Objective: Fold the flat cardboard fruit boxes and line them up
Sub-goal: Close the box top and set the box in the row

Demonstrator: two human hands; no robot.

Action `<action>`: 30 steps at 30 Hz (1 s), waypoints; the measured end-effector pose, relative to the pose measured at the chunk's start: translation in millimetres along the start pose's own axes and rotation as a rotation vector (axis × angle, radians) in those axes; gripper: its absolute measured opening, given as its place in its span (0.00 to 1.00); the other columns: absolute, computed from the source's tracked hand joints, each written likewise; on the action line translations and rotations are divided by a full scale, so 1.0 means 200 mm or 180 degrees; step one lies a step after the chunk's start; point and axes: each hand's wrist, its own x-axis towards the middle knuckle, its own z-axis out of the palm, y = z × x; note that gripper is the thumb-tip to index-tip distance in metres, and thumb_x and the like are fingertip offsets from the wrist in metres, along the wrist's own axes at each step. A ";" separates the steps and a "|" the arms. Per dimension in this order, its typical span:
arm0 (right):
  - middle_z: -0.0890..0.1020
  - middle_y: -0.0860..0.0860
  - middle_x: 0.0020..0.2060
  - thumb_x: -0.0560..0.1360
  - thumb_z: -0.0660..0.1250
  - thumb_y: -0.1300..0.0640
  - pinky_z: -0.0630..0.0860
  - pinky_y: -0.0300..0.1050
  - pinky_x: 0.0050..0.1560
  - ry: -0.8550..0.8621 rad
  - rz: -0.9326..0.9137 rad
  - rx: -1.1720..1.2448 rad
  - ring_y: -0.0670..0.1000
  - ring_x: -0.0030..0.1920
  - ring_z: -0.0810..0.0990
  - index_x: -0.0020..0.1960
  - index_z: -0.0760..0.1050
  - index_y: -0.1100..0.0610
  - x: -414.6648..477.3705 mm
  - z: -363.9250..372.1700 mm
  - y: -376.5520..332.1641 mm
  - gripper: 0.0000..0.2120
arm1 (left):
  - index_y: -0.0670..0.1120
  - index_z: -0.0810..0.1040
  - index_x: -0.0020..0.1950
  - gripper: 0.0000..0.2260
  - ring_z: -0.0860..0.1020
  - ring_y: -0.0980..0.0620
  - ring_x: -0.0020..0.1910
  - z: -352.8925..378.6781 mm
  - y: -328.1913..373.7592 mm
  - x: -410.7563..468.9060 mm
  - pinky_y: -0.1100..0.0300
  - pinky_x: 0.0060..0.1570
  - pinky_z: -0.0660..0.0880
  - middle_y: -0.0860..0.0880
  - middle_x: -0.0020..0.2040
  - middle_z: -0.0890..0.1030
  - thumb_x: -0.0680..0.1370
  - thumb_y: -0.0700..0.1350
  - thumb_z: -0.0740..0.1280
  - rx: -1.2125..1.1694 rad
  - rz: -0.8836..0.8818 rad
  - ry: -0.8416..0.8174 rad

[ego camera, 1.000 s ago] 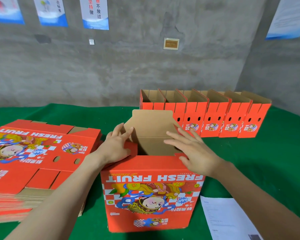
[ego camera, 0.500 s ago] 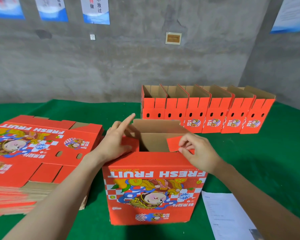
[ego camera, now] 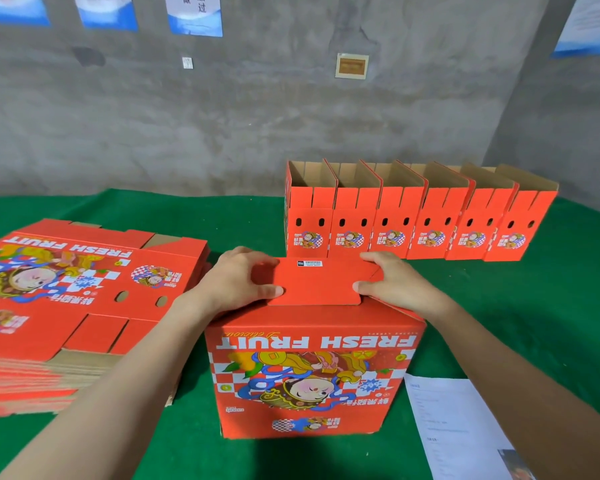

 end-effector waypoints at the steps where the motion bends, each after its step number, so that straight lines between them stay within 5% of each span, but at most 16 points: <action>1: 0.63 0.50 0.72 0.73 0.70 0.50 0.62 0.43 0.64 0.0020 0.0017 -0.0101 0.50 0.70 0.65 0.74 0.61 0.51 0.01 0.01 0.00 0.33 | 0.53 0.69 0.71 0.32 0.66 0.47 0.67 0.00 0.01 0.00 0.50 0.67 0.65 0.47 0.64 0.71 0.69 0.57 0.74 0.0118 -0.0086 -0.0011; 4: 0.64 0.51 0.70 0.72 0.72 0.49 0.66 0.44 0.61 0.0087 0.0055 -0.0373 0.52 0.67 0.68 0.74 0.62 0.50 0.02 0.03 -0.01 0.34 | 0.56 0.60 0.75 0.38 0.62 0.45 0.69 0.02 0.02 0.01 0.46 0.68 0.64 0.46 0.66 0.67 0.69 0.58 0.73 0.0427 -0.0178 -0.0093; 8: 0.64 0.51 0.69 0.72 0.71 0.47 0.72 0.50 0.62 0.0176 0.0081 -0.0614 0.55 0.63 0.72 0.73 0.62 0.49 0.01 0.06 -0.01 0.33 | 0.60 0.61 0.74 0.35 0.62 0.44 0.67 0.03 0.03 0.01 0.45 0.67 0.65 0.45 0.65 0.66 0.70 0.59 0.72 0.0652 -0.0151 -0.0148; 20: 0.62 0.52 0.71 0.76 0.66 0.46 0.66 0.52 0.65 0.0199 -0.0028 -0.1029 0.58 0.68 0.66 0.75 0.57 0.48 0.01 0.08 0.00 0.32 | 0.59 0.61 0.75 0.34 0.63 0.43 0.67 0.03 0.02 0.00 0.44 0.66 0.65 0.44 0.66 0.66 0.71 0.59 0.70 0.0803 -0.0050 -0.0073; 25: 0.65 0.49 0.72 0.77 0.66 0.50 0.60 0.44 0.68 0.0221 -0.0045 0.0240 0.50 0.71 0.64 0.73 0.65 0.51 0.01 0.02 0.05 0.26 | 0.49 0.70 0.71 0.28 0.73 0.49 0.62 0.00 -0.01 -0.02 0.60 0.64 0.67 0.44 0.65 0.73 0.73 0.51 0.72 -0.0532 -0.0125 0.0451; 28: 0.68 0.48 0.71 0.80 0.61 0.50 0.60 0.42 0.65 0.0458 0.0239 0.1505 0.47 0.69 0.65 0.71 0.67 0.52 0.01 0.01 0.10 0.20 | 0.48 0.70 0.71 0.24 0.77 0.52 0.57 -0.02 -0.04 -0.04 0.59 0.61 0.69 0.45 0.65 0.74 0.75 0.44 0.71 -0.2224 -0.0734 0.0843; 30: 0.78 0.46 0.60 0.82 0.56 0.49 0.63 0.40 0.60 0.0534 0.0668 0.2216 0.44 0.59 0.75 0.67 0.71 0.53 -0.01 0.01 0.16 0.17 | 0.45 0.69 0.71 0.24 0.77 0.48 0.59 -0.02 -0.09 -0.07 0.56 0.59 0.71 0.43 0.67 0.72 0.76 0.42 0.69 -0.3034 -0.1128 0.0874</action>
